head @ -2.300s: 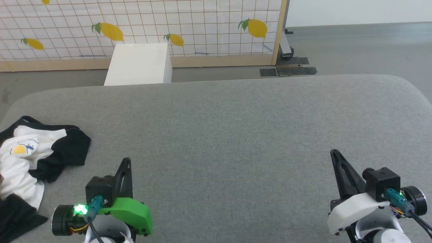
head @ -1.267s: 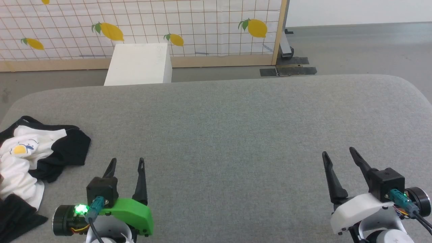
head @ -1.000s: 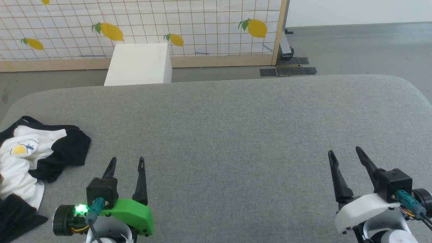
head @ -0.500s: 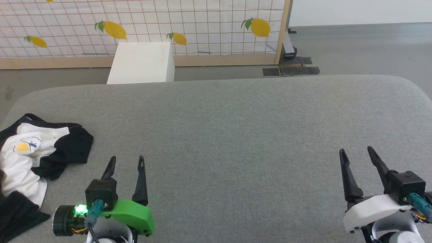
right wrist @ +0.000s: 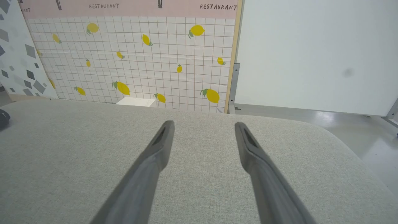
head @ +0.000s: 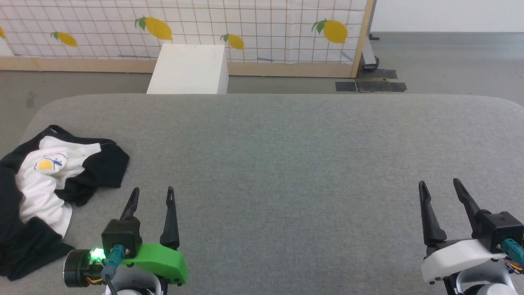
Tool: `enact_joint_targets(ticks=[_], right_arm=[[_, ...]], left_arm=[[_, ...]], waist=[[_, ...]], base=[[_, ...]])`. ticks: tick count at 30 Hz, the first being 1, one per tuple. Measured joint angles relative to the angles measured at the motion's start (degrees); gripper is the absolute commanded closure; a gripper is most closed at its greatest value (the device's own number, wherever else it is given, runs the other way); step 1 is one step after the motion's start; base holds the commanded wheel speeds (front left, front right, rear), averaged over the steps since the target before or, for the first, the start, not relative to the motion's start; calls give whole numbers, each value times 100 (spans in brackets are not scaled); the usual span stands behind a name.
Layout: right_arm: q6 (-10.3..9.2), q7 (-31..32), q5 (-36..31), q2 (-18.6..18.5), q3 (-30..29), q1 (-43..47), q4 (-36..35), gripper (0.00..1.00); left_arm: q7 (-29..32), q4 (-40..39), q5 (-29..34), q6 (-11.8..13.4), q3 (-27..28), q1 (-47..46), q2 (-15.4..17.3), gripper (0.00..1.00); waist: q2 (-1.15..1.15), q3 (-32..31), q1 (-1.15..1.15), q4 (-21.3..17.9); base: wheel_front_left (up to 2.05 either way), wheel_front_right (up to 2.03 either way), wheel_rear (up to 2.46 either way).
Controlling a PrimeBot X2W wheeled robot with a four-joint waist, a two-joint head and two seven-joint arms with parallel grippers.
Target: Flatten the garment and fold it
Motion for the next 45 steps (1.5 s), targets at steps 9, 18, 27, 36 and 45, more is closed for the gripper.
enact_joint_targets(ticks=[9, 18, 27, 36, 45], right_arm=[[0, -102, -23, 0, -16, 10, -4, 0], [0, -198, -40, 0, 48, 11, 29, 0], [0, -312, -47, 0, 197, 7, 90, 0], [0, -409, -108, 1, 361, -23, 266, 0], [0, -513, -143, 2, 376, -59, 321, 0]], left_arm=[[-104, 0, -20, 43, -43, 59, 0, 0], [-208, 1, -87, 93, -93, 110, 0, 0], [-316, -8, -129, 164, -96, 141, 0, 0], [-431, -64, -301, 297, -136, 192, 0, 0], [-549, -51, -353, 355, -171, 200, 0, 0]], waist=[[0, -9, 0, 276], [0, -16, 0, 596], [0, -17, 0, 929], [0, 45, 0, 1306], [0, 84, 0, 1700]], base=[[0, 0, 0], [0, 0, 0], [0, 0, 0], [0, 0, 0], [0, 0, 0]])
